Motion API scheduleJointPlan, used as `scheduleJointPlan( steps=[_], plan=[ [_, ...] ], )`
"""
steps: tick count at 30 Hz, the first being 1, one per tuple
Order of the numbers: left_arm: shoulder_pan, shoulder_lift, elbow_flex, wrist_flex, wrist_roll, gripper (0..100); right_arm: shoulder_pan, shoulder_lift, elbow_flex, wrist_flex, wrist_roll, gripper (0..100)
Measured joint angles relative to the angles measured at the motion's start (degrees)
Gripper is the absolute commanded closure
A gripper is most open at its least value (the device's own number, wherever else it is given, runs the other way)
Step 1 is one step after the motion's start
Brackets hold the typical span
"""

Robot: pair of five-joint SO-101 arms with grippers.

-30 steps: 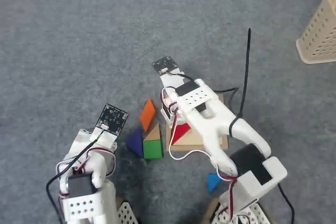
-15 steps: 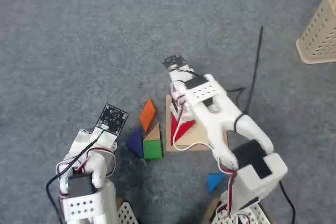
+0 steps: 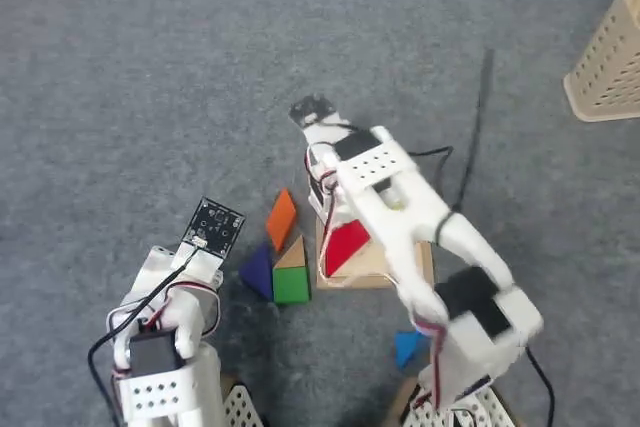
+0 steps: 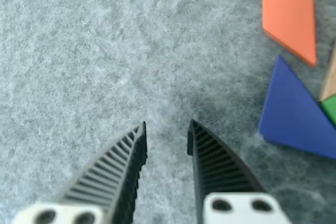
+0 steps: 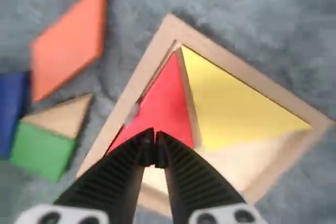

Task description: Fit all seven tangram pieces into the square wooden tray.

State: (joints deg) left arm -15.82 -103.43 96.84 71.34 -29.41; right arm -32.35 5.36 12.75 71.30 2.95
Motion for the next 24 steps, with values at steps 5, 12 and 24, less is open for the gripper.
scheduleJointPlan(
  steps=[5, 12, 24],
  plan=[
    [0.00, 0.00, 0.00, 0.00, 0.00, 88, 7.30, -15.65, 6.68, 8.70, 4.75, 99.2],
    [0.00, 0.00, 0.00, -1.93, 0.00, 94, 24.88, -35.34, 27.96, 10.99, 15.30, 99.2],
    [-0.35, 0.62, -8.62, 2.46, -9.93, 87, 34.29, -45.01, 44.04, 4.75, 24.44, 99.2]
  ],
)
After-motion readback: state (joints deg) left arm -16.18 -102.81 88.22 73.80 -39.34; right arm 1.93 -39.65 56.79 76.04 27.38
